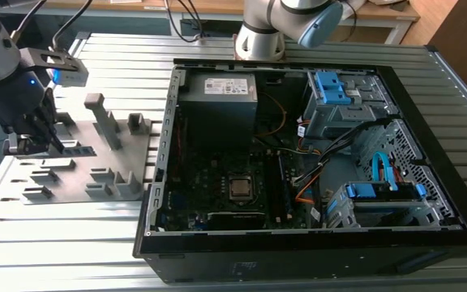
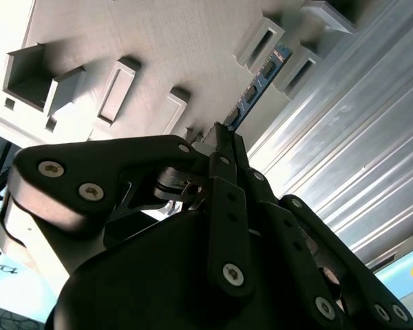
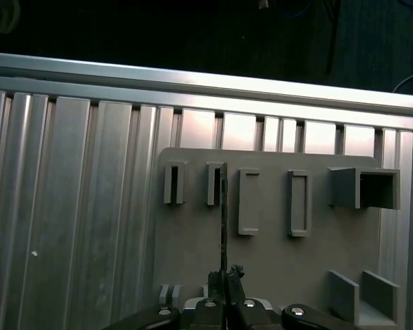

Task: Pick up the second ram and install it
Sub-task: 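Pick up the second ram and move it above second insertion slot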

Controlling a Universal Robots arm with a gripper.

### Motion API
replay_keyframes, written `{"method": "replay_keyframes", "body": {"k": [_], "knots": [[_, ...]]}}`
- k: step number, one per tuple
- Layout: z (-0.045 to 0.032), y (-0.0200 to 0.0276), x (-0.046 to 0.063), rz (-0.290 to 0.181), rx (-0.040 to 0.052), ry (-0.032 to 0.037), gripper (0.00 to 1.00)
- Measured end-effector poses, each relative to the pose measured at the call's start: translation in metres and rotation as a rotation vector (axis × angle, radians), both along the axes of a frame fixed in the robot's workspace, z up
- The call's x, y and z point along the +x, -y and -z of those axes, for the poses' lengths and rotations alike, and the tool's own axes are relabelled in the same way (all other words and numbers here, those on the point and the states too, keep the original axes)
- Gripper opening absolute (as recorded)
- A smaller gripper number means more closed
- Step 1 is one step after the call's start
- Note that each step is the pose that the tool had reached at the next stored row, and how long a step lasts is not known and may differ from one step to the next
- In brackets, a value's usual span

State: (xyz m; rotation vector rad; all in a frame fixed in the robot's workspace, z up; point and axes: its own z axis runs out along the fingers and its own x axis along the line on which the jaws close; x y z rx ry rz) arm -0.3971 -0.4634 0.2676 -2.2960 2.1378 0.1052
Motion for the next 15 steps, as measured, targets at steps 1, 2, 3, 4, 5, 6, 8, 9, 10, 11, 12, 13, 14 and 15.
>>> {"method": "replay_keyframes", "body": {"k": [1,2,3,4,5,6,8,9,10,11,12,13,14,15], "knots": [[-0.0010,0.0000,0.000,0.000,0.0000,0.0000,0.13],[-0.0021,0.0000,0.000,0.000,0.0000,0.0000,0.13],[-0.0033,0.0000,0.000,0.000,0.0000,0.0000,0.13],[-0.0043,0.0000,0.000,0.000,0.0000,-0.0001,0.13],[-0.0051,0.0000,0.000,0.000,0.0000,-0.0001,0.13],[-0.0060,0.0000,0.000,0.000,-0.0001,0.0000,0.13],[-0.0077,0.0000,0.000,0.000,0.0000,-0.0001,0.13],[-0.0085,0.0000,0.000,0.000,0.0000,0.0000,0.13],[-0.0097,0.0000,0.000,0.000,0.0000,0.0000,0.13],[-0.0112,0.0000,0.000,0.000,0.0000,0.0000,0.13],[-0.0129,0.0000,0.000,0.000,0.0000,-0.0001,0.13],[-0.0142,0.0000,0.000,0.000,0.0000,0.0000,0.13],[-0.0154,0.0000,0.000,0.000,0.0000,0.0000,0.13],[-0.0167,0.0000,0.000,0.000,-0.0001,-0.0001,0.13]]}}
